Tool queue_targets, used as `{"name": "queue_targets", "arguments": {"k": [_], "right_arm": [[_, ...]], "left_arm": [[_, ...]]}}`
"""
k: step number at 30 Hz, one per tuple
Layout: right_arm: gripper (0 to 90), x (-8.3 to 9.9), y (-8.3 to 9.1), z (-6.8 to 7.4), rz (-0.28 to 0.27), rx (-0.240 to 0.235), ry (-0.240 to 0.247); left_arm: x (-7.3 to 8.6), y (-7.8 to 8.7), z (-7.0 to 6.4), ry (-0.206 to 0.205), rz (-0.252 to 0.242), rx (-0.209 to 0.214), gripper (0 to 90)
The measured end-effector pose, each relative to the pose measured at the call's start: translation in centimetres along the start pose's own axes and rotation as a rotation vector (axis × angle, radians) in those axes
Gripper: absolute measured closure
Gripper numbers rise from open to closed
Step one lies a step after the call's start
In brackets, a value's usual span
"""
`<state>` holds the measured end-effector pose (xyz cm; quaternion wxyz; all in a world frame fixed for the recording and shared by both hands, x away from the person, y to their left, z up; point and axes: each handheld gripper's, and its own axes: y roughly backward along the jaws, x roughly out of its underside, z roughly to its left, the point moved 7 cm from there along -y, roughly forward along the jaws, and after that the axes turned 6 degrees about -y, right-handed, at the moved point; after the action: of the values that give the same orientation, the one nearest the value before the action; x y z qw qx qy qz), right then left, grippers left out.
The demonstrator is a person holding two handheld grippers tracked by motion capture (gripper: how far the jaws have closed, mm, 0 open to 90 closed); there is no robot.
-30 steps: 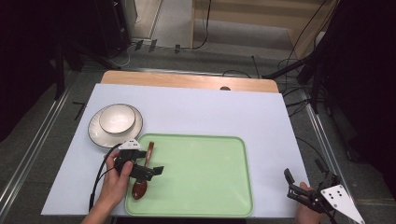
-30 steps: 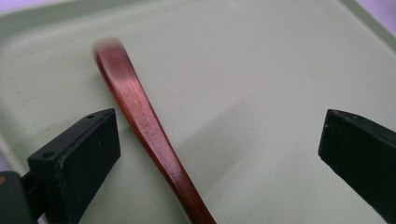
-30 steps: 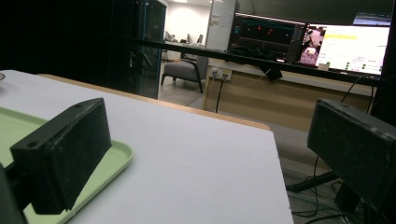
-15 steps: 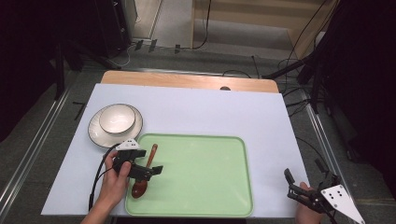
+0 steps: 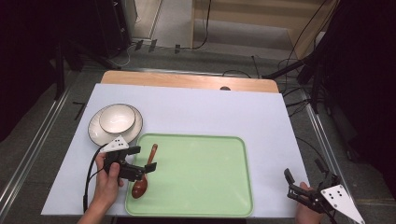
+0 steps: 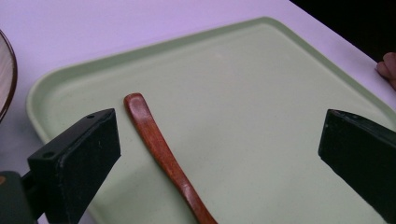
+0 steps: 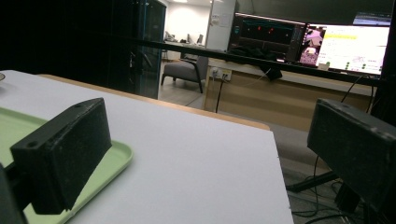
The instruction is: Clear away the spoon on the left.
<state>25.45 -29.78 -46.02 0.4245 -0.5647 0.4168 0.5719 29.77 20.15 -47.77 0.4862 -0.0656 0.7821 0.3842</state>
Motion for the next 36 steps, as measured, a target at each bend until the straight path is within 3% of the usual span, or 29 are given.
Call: {"name": "queue_targets", "arguments": {"k": [8, 36], "right_arm": [[0.0, 0.0, 0.0, 0.0, -0.001, 0.000, 0.000], [0.0, 0.0, 0.0, 0.1, 0.001, -0.002, 0.002]], "left_arm": [[0.0, 1.6, 0.3, 0.007, -0.055, -0.007, 0.0], [1.6, 6.4, 1.6, 0.006, -0.129, -0.067, 0.0]]}}
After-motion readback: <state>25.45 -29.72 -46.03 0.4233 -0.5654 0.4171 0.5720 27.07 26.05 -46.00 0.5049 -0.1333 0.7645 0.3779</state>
